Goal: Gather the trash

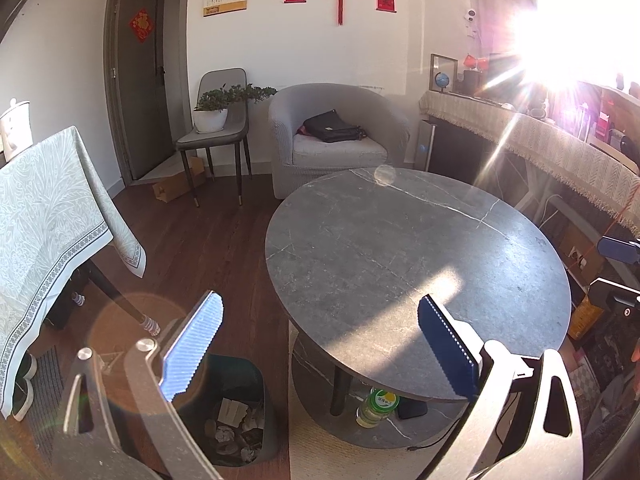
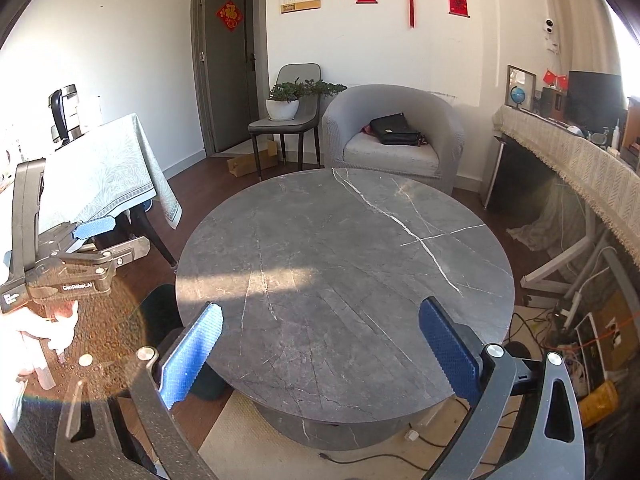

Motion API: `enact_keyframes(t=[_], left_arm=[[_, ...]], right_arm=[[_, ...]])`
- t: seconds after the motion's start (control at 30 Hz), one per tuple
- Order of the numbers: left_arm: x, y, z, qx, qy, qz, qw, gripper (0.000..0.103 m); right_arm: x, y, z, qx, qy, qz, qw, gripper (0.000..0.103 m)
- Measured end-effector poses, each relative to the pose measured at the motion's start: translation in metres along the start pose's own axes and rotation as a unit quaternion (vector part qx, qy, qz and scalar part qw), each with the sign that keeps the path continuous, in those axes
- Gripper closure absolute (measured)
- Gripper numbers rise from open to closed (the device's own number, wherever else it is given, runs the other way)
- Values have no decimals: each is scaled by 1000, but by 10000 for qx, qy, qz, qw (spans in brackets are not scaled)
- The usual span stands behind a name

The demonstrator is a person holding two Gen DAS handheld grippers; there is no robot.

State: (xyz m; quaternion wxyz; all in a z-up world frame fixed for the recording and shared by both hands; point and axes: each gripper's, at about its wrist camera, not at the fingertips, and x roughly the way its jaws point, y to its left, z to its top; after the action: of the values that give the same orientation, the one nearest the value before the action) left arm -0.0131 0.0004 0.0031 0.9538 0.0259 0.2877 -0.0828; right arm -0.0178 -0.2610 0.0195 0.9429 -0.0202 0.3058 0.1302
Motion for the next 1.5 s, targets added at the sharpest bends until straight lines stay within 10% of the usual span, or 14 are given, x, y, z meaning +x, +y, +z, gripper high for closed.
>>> enact_keyframes(t=[1.5], left_arm=[[-3, 1, 2, -30, -12, 32, 10000, 3]], right_arm=[[4, 1, -1, -33, 41, 13, 10000, 3]])
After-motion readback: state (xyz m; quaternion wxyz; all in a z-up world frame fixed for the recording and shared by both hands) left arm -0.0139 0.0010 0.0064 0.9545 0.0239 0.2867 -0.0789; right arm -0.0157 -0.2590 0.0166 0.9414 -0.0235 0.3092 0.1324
